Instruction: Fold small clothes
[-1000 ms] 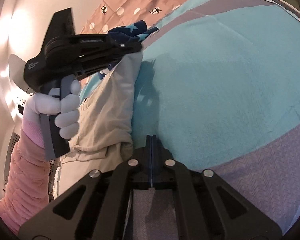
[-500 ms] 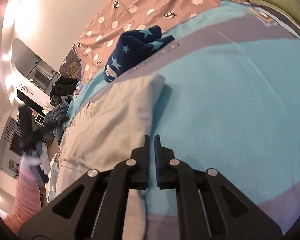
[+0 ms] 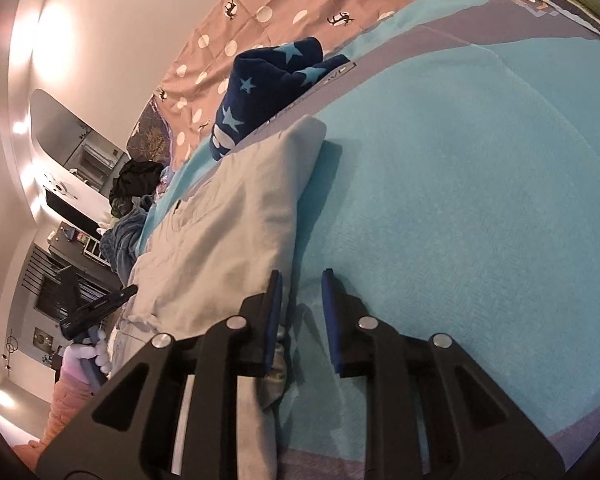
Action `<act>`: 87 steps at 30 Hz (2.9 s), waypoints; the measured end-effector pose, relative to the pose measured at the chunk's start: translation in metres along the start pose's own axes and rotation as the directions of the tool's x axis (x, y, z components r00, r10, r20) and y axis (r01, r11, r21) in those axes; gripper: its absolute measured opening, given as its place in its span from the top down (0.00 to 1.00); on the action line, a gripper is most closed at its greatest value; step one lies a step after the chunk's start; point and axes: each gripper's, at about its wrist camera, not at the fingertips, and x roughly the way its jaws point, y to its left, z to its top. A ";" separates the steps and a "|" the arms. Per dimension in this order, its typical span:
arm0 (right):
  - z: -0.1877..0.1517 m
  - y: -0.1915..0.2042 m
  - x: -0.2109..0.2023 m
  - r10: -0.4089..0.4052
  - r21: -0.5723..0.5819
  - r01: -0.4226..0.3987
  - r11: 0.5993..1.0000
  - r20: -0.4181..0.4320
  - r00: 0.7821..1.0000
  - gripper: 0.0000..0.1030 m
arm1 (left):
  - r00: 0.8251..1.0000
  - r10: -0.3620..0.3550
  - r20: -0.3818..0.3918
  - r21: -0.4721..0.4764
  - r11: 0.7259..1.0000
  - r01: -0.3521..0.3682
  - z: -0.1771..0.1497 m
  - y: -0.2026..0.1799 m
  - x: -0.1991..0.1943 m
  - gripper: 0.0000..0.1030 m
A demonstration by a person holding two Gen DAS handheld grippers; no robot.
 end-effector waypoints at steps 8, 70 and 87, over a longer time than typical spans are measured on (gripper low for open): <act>-0.001 -0.004 0.000 0.027 0.013 -0.027 1.000 0.005 1.000 0.79 | 0.998 -0.006 0.064 -0.009 1.000 0.007 0.015 -0.001 0.017 0.77; 0.090 0.045 0.067 -0.084 -0.047 0.084 0.995 -0.001 0.996 0.96 | 0.943 -0.321 0.086 -0.218 0.918 0.333 0.062 0.065 0.044 0.96; 0.114 0.077 0.061 -0.265 -0.137 0.261 0.956 -0.016 0.964 0.63 | 0.962 -0.209 0.175 -0.140 0.962 0.234 0.079 0.067 0.002 0.70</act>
